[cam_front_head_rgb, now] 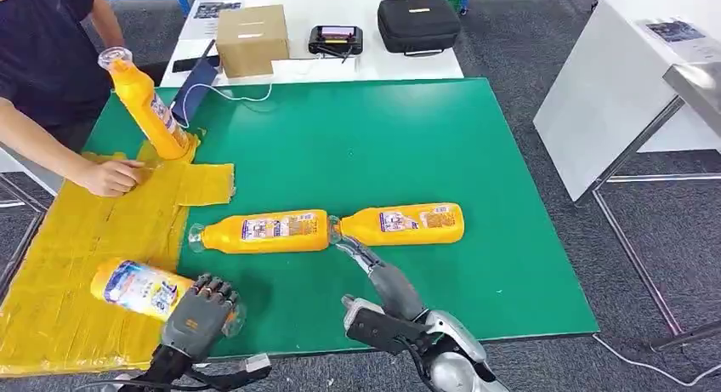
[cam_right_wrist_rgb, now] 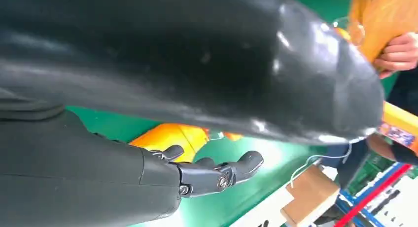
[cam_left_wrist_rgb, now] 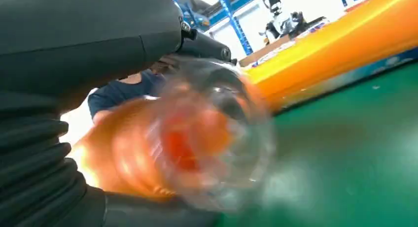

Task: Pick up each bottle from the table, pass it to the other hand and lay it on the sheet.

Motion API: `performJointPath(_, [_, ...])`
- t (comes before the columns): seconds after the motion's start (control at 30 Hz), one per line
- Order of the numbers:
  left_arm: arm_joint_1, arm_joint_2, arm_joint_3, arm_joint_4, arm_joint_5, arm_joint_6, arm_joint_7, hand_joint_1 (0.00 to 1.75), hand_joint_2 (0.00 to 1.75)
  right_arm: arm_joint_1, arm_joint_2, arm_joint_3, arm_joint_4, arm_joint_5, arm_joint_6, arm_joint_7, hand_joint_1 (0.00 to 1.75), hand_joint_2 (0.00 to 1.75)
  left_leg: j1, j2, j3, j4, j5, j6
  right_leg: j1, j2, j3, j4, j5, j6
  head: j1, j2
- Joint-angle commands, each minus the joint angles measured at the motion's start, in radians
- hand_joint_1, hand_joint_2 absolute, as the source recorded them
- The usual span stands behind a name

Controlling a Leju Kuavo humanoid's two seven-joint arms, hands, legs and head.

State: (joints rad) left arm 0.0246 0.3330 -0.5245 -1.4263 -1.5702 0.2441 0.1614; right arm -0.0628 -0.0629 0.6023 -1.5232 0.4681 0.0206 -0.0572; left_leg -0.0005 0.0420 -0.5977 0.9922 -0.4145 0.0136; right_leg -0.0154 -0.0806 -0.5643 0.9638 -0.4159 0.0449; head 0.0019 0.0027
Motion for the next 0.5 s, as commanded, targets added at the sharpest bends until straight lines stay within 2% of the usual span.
performJointPath(0.03, [-0.023,-0.023,-0.065,0.105,-0.001,-0.028,-0.006,0.0,0.0,-0.03,0.002,-0.004,0.054,0.0,-0.004,0.007,0.0,0.0,0.0,-0.001,0.003,-0.002,0.0,0.0,-0.001,0.005,0.004,-0.001,0.001,-0.001,0.0,0.0])
performJointPath(0.1, [-0.003,-0.014,-0.051,0.102,-0.001,0.017,-0.012,0.0,0.0,-0.019,-0.009,-0.013,0.062,0.011,-0.011,0.013,0.0,0.0,0.001,-0.001,0.004,-0.001,0.0,-0.001,0.0,0.01,0.004,-0.002,0.001,-0.002,0.0,0.0])
performJointPath(0.33, [0.048,-0.033,0.031,0.04,0.009,0.042,-0.035,0.0,0.0,0.022,-0.023,-0.053,0.044,0.033,-0.021,0.007,0.0,0.0,0.0,-0.001,0.004,-0.001,0.0,0.0,-0.001,0.005,0.005,-0.001,0.0,-0.001,0.0,0.0])
performJointPath(0.37, [0.057,-0.03,0.041,0.038,0.009,0.044,-0.041,0.0,0.0,0.026,-0.026,-0.055,0.049,0.037,-0.02,0.002,0.0,0.0,0.0,-0.001,0.005,-0.001,-0.001,-0.001,-0.001,0.008,0.005,-0.002,0.0,-0.001,0.0,0.0])
performJointPath(0.5, [0.076,-0.059,0.129,-0.026,0.188,0.072,-0.133,0.0,0.0,0.025,-0.017,-0.061,0.053,0.065,-0.04,0.011,0.0,0.0,0.0,-0.001,0.002,0.0,0.0,-0.001,-0.001,0.007,0.003,-0.001,0.0,-0.001,0.0,0.0])
